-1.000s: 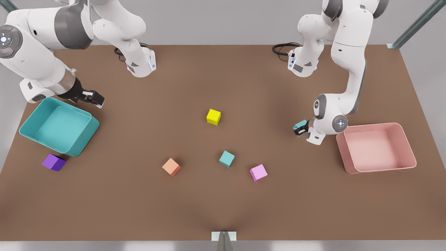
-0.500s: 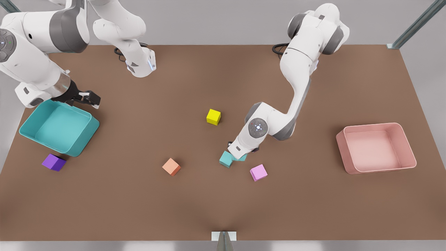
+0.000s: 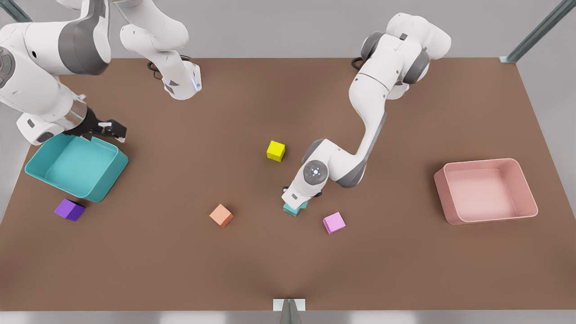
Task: Stack the two blue cubes on top of each other
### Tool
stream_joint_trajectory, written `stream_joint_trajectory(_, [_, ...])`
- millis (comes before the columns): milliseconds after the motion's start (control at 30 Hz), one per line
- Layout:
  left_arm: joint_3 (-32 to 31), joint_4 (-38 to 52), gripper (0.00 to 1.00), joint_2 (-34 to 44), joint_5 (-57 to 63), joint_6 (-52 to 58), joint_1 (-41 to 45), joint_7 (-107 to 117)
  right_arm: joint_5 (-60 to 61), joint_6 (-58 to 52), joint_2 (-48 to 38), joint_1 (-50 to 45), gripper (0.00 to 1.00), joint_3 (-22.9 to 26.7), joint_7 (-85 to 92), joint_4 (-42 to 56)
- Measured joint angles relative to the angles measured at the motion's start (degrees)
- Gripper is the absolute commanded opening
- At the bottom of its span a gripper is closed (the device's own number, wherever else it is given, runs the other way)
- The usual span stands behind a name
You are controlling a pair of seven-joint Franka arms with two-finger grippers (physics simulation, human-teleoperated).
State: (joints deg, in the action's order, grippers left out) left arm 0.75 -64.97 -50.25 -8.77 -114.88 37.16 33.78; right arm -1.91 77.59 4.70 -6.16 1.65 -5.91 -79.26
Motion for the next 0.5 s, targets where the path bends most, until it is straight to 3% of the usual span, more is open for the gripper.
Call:
stream_joint_trajectory(200, [0.0,1.1,0.76,-1.3,-0.1,0.1,0.4,1.4,0.0,0.0,0.2,-0.1,1.00,0.0,0.9,-0.1])
stream_joint_trajectory(267, [0.0,1.3,1.00,-1.4,-0.1,0.1,0.5,1.7,0.0,0.0,0.2,-0.1,1.00,0.0,1.1,-0.1])
stream_joint_trajectory(500, [0.1,1.4,1.00,-0.2,-0.1,0.8,0.1,2.8,0.1,0.0,0.2,0.3,1.00,0.0,1.8,-0.1])
